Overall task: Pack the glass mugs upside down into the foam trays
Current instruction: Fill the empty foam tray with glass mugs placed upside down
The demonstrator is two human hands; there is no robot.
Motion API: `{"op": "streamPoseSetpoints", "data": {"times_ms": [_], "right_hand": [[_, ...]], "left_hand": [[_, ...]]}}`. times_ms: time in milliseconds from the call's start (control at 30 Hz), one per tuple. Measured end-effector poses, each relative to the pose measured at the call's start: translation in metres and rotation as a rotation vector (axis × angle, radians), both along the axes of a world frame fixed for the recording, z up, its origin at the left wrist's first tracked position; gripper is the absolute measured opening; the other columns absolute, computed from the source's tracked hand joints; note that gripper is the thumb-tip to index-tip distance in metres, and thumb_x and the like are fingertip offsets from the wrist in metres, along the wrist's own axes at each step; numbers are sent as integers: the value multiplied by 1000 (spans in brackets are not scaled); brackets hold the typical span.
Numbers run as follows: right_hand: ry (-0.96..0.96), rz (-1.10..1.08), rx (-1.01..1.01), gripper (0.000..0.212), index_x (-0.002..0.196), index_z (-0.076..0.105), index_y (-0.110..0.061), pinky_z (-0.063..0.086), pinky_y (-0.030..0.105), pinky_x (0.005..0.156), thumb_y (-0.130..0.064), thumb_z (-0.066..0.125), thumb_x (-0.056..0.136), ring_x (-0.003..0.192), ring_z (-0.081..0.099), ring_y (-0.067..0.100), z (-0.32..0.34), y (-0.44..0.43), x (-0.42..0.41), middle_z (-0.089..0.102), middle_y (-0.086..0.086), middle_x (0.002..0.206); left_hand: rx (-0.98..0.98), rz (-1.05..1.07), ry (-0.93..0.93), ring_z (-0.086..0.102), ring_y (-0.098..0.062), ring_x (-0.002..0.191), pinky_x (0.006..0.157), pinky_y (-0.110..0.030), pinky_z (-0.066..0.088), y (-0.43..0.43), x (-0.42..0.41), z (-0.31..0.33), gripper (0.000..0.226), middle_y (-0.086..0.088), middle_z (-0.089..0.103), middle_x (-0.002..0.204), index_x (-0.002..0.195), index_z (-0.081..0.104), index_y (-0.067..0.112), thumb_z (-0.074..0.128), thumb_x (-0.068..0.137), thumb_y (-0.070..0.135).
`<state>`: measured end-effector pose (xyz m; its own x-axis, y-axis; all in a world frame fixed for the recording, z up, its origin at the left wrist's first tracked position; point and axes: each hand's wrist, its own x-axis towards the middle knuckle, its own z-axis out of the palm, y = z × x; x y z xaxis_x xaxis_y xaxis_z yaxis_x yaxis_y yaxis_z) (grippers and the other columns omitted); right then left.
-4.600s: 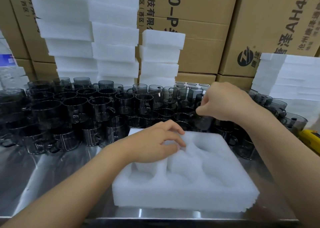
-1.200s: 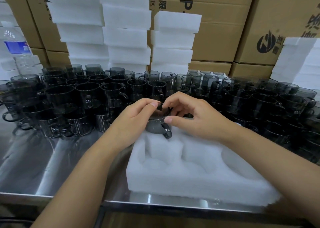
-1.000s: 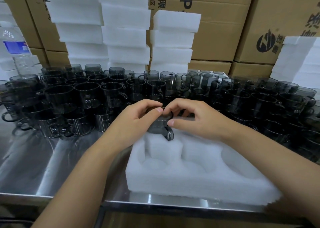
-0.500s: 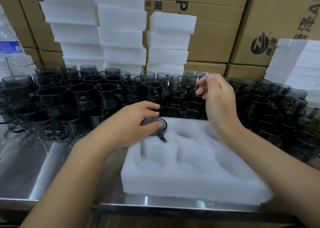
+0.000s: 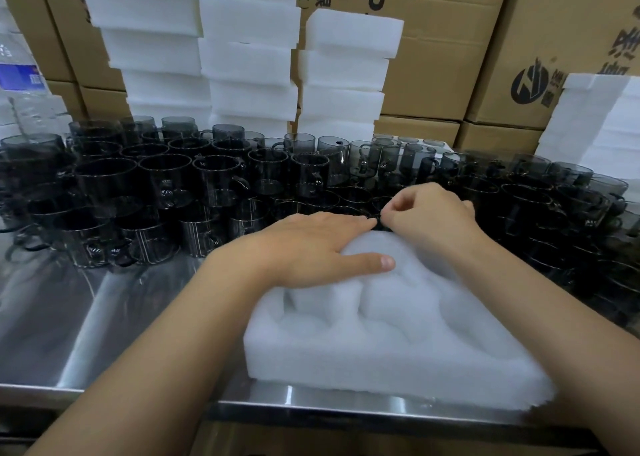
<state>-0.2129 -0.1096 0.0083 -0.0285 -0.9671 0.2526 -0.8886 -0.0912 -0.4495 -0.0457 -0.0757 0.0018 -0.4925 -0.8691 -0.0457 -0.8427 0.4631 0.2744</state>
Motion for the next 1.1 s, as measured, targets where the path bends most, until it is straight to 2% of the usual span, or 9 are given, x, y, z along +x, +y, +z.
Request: {"op": "streamPoseSetpoints", "data": {"times_ms": [100, 167, 233, 500, 667, 800, 900, 1000, 1100], "right_hand": [[-108, 103, 110, 21, 62, 73, -28, 50, 35, 81, -30, 64, 80, 77, 63, 12, 2, 5, -1, 69, -11, 65], [-224, 154, 179, 20, 60, 75, -28, 47, 24, 54, -35, 71, 78, 56, 58, 8, 5, 8, -3, 67, -8, 55], [-234, 152, 228, 17, 63, 76, -27, 42, 22, 47, -37, 74, 76, 49, 53, 8, 7, 9, -5, 66, -6, 54], [71, 62, 13, 18, 65, 70, -18, 49, 28, 57, -30, 64, 77, 69, 64, 20, 6, 12, 0, 68, -1, 65], [69, 61, -282, 16, 69, 62, -19, 43, 35, 74, -27, 58, 81, 72, 59, 22, 7, 19, 4, 62, -6, 66], [-57, 144, -510, 14, 71, 59, -17, 42, 39, 82, -24, 58, 83, 67, 53, 15, 7, 20, 6, 56, -9, 65], [-108, 216, -591, 16, 72, 56, -15, 31, 31, 81, -22, 58, 87, 63, 47, 8, 5, 20, 6, 55, -8, 68], [-139, 282, -678, 16, 73, 57, -11, 27, 29, 78, -20, 57, 86, 62, 43, 10, 6, 23, 8, 53, -6, 67], [-101, 372, -772, 17, 72, 57, -8, 30, 33, 76, -20, 54, 83, 67, 46, 14, 7, 28, 12, 52, -5, 69]], "left_hand": [[-43, 9, 38, 16, -4, 143, 112, -31, 14, 1, 1, -4, 81, 19, 20, 157, 151, 13, 39, 28, 80, 77], [-48, 31, 58, 14, -2, 143, 112, -28, 12, 3, 3, -5, 91, 18, 18, 157, 151, 11, 38, 25, 73, 80], [-45, 41, 71, 13, -2, 143, 112, -27, 11, 4, 4, -6, 93, 18, 16, 158, 152, 10, 37, 25, 71, 81], [-53, 30, 69, 12, -1, 143, 111, -27, 10, 3, 5, -7, 81, 20, 17, 157, 152, 13, 36, 32, 82, 75], [-80, 35, 101, 16, -2, 142, 110, -26, 13, 2, 7, -9, 88, 19, 18, 157, 152, 13, 34, 32, 79, 78], [-114, 42, 286, 26, 2, 134, 107, -21, 24, 3, 9, -13, 85, 18, 30, 153, 151, 17, 35, 53, 81, 66], [-201, 75, 472, 39, 10, 105, 93, -16, 32, 2, 9, -13, 88, 23, 38, 146, 152, 15, 33, 61, 81, 57], [-327, 138, 617, 42, 3, 120, 101, -25, 38, -2, 10, -14, 92, 22, 46, 139, 152, 16, 30, 67, 78, 53], [-370, 136, 716, 52, 7, 109, 87, -19, 42, -6, 5, -13, 100, 24, 50, 130, 150, 25, 31, 72, 66, 57]]}}
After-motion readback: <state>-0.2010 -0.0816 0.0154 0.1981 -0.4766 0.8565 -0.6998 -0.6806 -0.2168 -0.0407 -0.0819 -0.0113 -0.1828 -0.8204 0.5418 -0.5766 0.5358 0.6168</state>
